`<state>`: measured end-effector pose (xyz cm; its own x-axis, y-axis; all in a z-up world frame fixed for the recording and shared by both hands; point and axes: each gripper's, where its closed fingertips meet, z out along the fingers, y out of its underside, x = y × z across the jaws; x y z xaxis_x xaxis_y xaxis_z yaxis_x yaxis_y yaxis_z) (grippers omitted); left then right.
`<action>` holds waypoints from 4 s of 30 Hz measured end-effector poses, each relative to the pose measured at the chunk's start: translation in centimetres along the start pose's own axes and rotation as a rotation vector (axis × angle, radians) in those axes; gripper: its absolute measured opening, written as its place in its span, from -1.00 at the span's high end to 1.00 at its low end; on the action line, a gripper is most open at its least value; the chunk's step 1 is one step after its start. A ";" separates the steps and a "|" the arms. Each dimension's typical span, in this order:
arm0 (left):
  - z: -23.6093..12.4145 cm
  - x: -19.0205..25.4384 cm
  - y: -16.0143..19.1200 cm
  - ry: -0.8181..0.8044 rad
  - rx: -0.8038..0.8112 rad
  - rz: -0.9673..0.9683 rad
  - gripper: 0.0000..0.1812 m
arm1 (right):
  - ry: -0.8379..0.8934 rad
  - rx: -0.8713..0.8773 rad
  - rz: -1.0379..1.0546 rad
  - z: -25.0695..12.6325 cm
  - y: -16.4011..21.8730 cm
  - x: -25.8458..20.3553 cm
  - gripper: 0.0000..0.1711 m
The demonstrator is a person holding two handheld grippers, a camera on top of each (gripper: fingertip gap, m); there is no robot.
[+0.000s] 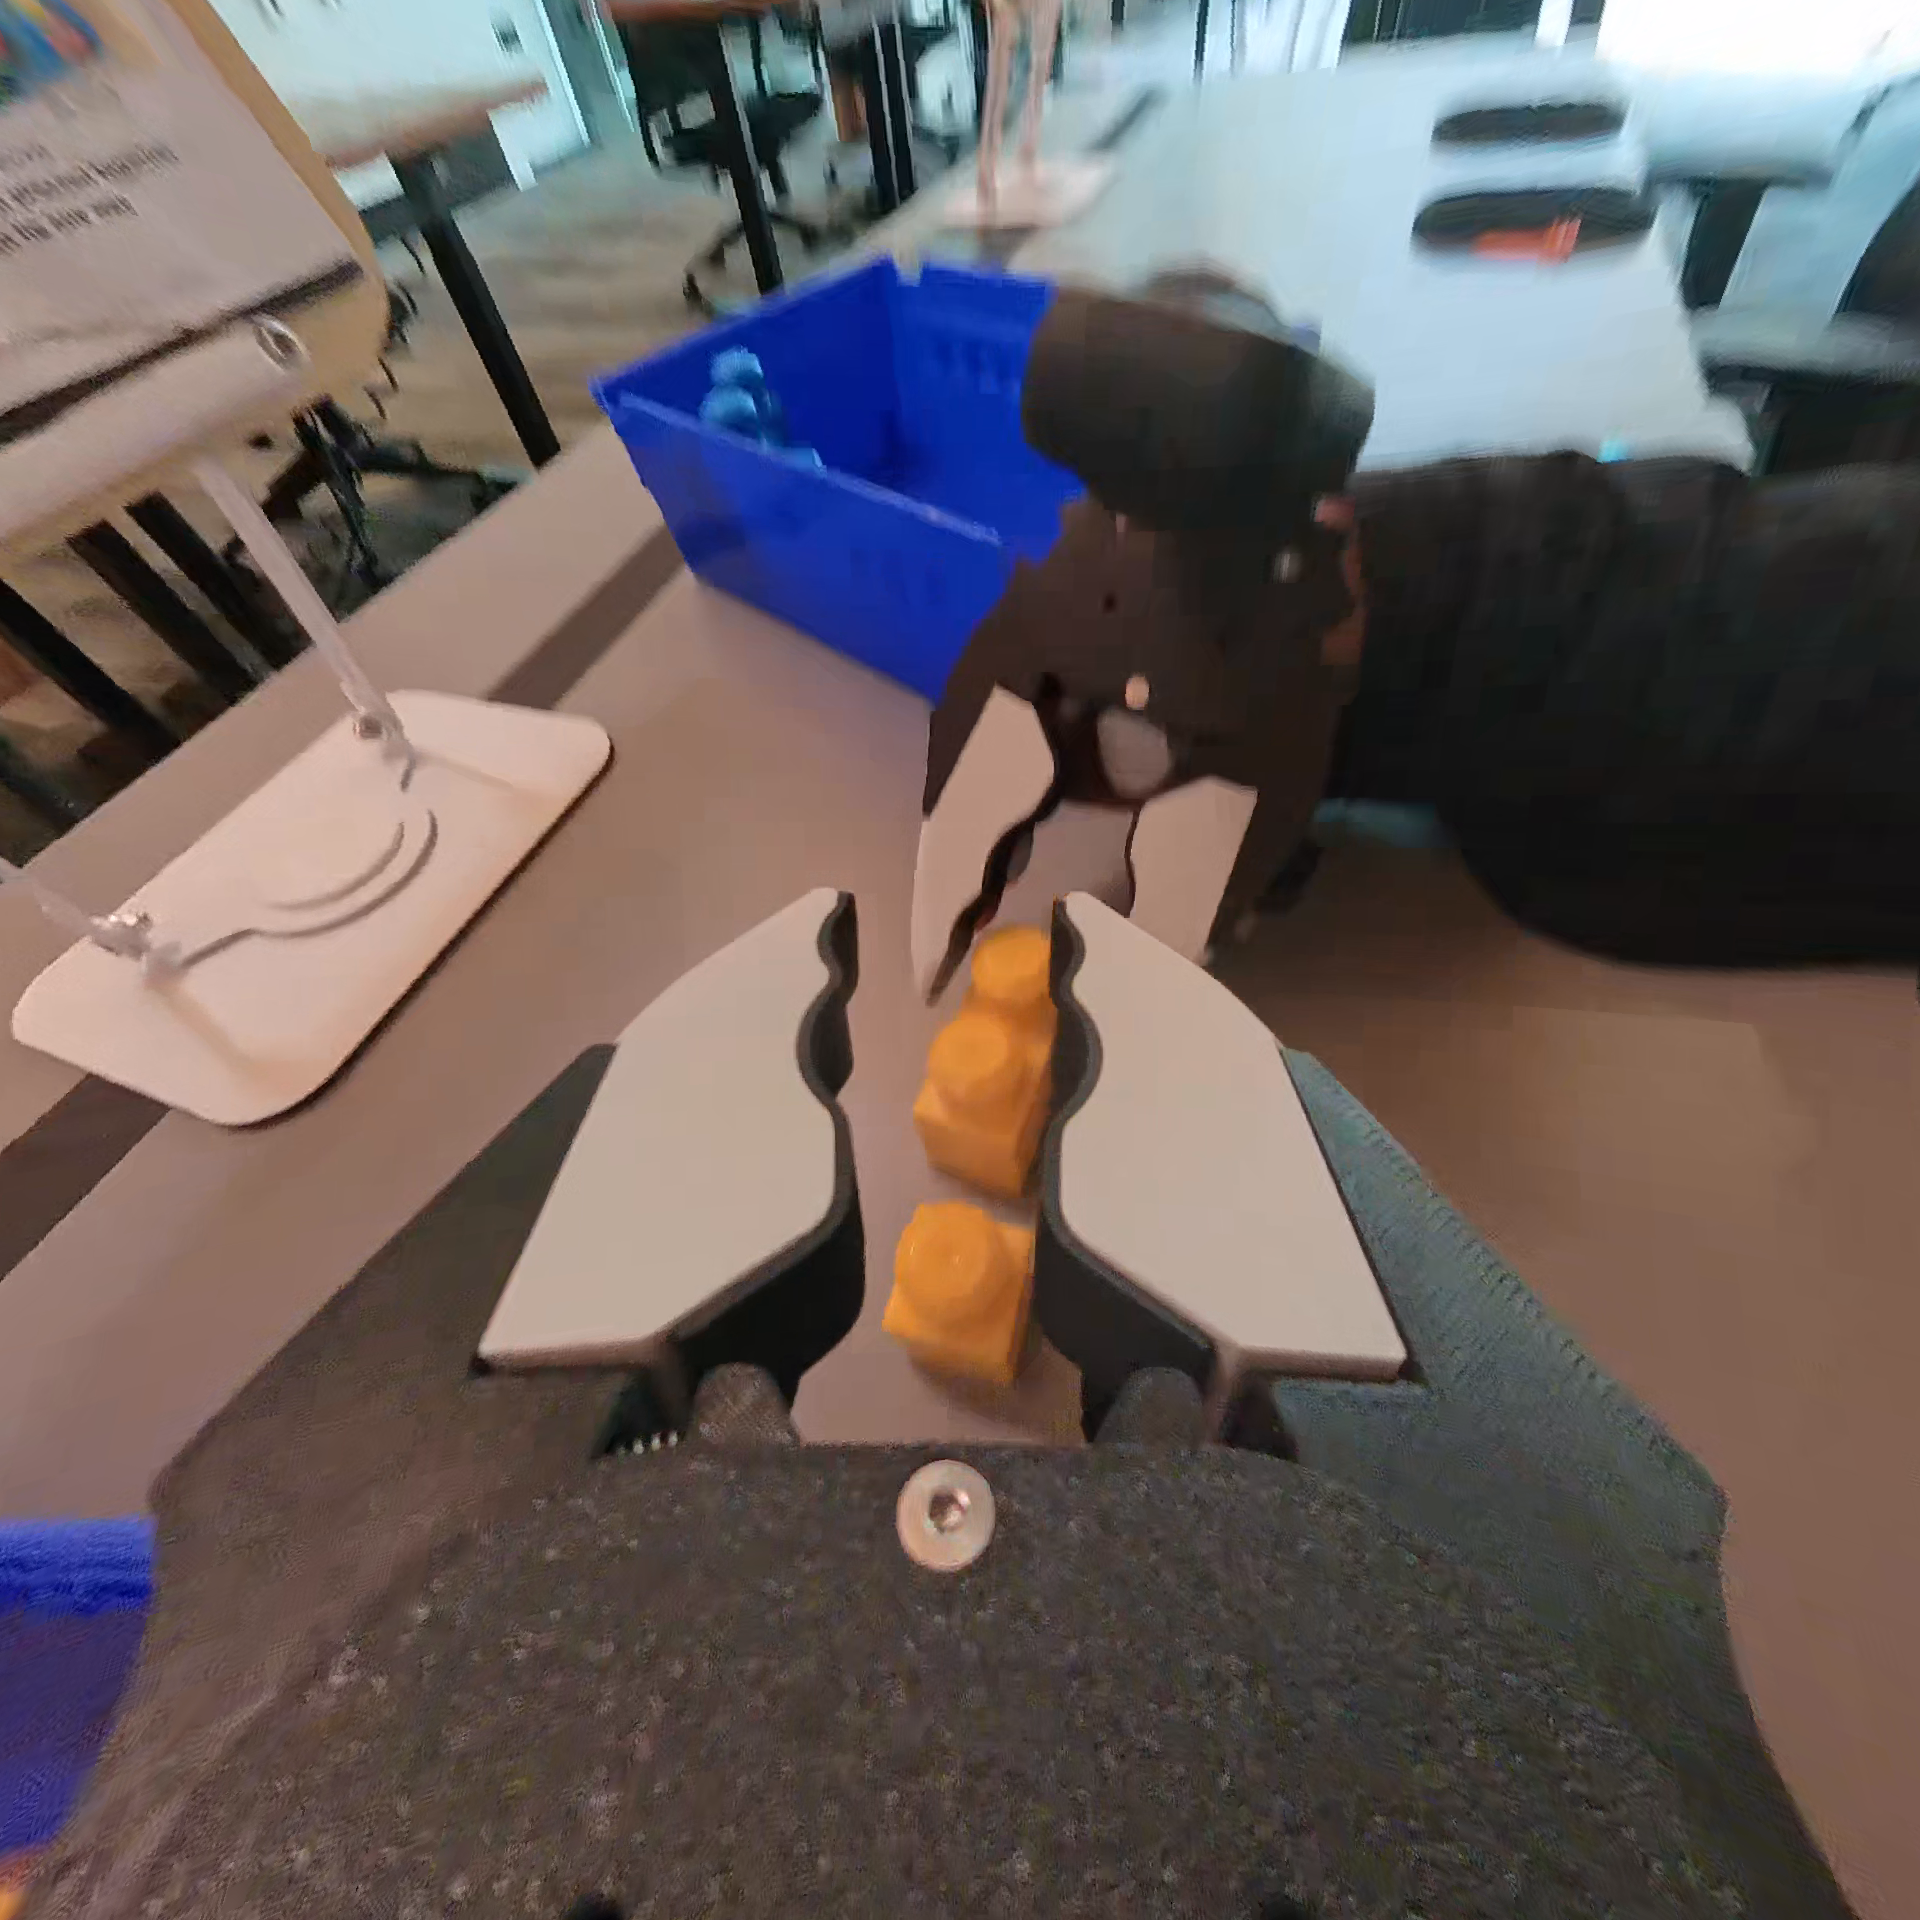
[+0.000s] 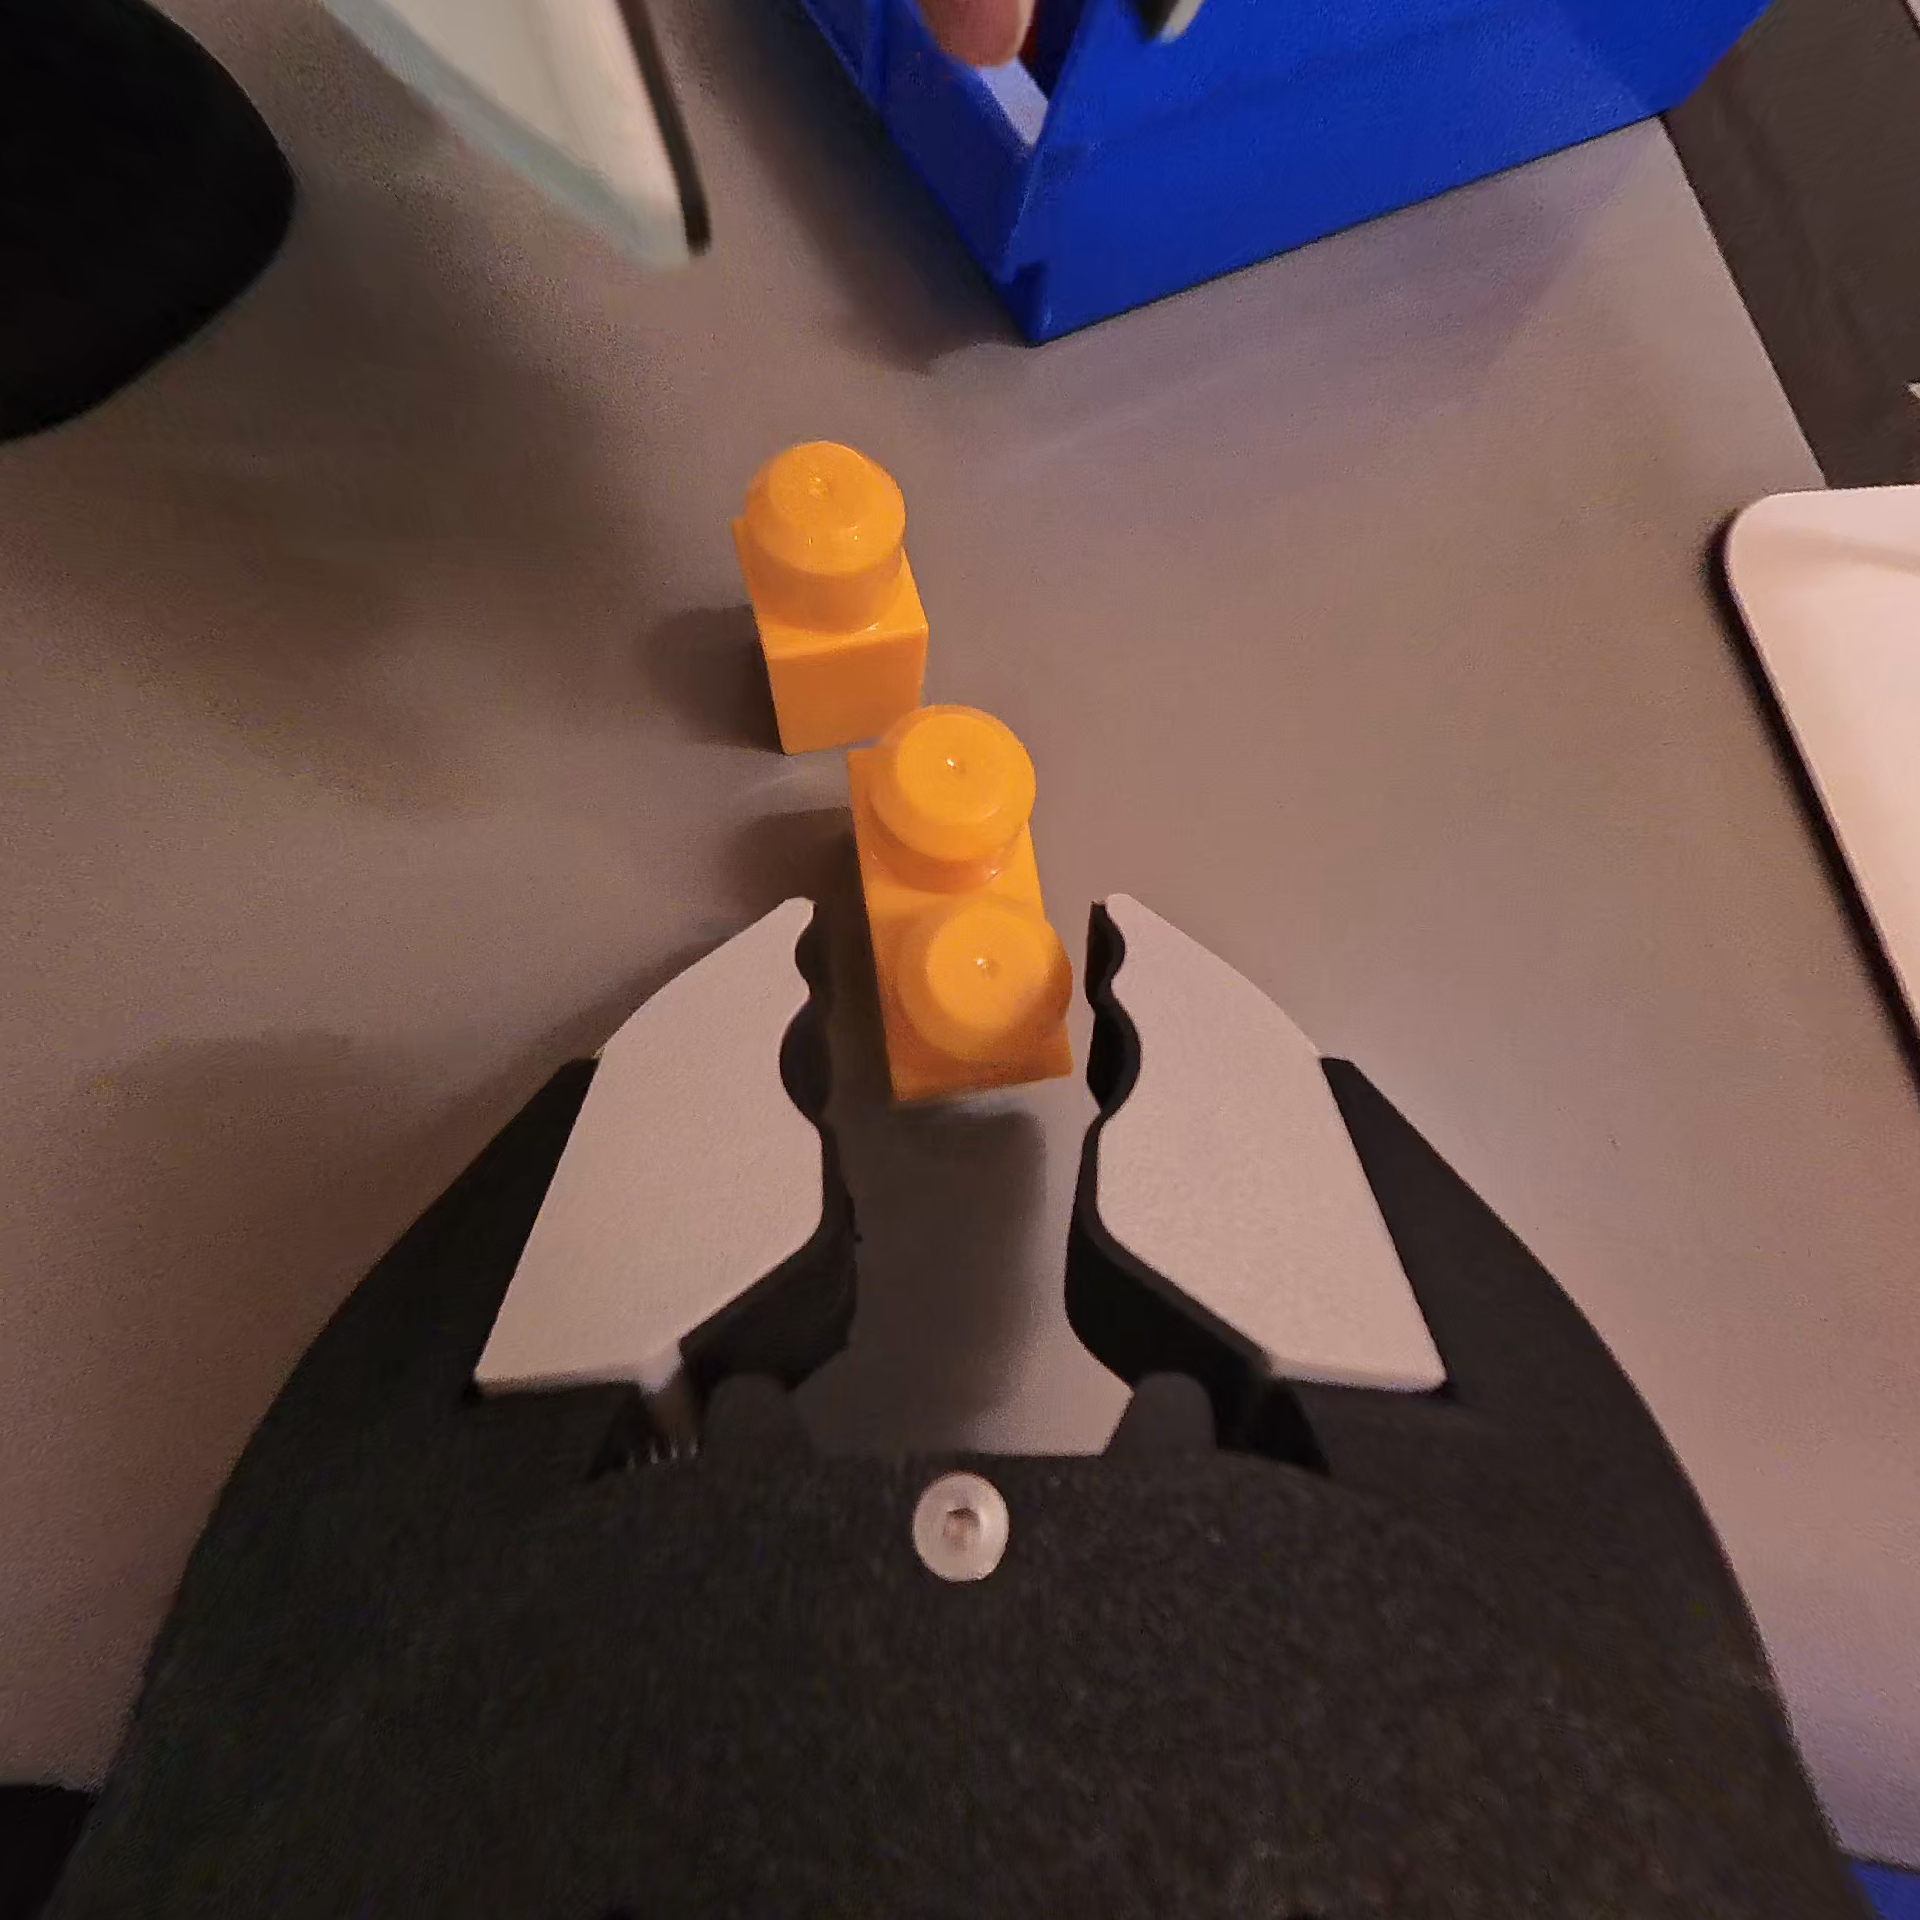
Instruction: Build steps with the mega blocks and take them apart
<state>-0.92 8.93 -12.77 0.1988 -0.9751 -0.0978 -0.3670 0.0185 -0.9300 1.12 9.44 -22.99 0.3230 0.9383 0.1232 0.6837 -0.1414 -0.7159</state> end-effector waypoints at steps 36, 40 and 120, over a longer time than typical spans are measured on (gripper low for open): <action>-2.4 1.4 -4.6 0.224 0.526 -0.255 0.51 | -0.309 1.005 0.255 -8.1 -12.6 -2.0 0.57; -2.5 1.6 -4.8 0.225 0.544 -0.236 0.60 | -0.305 1.013 0.264 -8.1 -12.7 -1.9 0.57; -2.1 0.7 -1.4 0.248 0.466 -0.297 0.60 | -0.273 1.042 0.354 -9.7 -12.1 0.7 0.61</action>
<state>-2.20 7.73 -10.75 -0.0068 -0.9748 0.2231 0.1197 -0.2223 -0.9676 -0.53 8.74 -7.60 0.1495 0.9532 -0.2630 -0.3368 -0.2009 -0.9199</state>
